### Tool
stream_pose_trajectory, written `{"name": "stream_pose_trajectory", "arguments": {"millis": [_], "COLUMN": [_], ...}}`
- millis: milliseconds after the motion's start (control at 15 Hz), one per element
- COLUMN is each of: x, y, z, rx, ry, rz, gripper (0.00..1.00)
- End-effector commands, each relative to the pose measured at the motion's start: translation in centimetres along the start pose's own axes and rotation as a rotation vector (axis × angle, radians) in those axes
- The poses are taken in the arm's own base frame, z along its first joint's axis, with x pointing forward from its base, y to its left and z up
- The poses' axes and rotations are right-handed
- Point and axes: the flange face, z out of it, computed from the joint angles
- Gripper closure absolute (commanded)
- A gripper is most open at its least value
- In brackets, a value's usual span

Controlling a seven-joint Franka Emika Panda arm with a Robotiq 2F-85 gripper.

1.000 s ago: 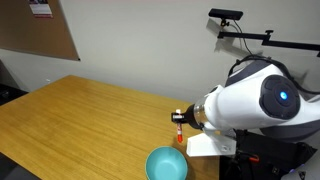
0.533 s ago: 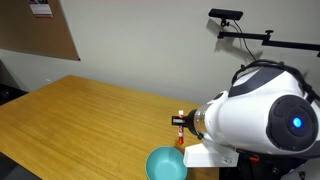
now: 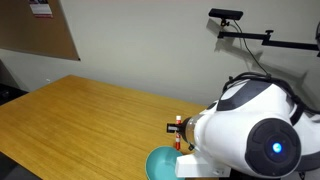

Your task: Put the marker in the bowl

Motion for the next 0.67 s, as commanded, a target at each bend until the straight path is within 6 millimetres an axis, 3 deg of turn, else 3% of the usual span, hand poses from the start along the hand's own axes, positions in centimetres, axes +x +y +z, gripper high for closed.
{"name": "stream_pose_trajectory", "arguments": {"millis": [0, 600], "x": [-1.1, -4.1], "y": [-1.6, -3.9], "z": [0.9, 3.2], "rx": [-0.025, -0.087], "ry": [0.006, 0.029], "rz": [0.005, -0.045], "gripper": [0.95, 0.95]}}
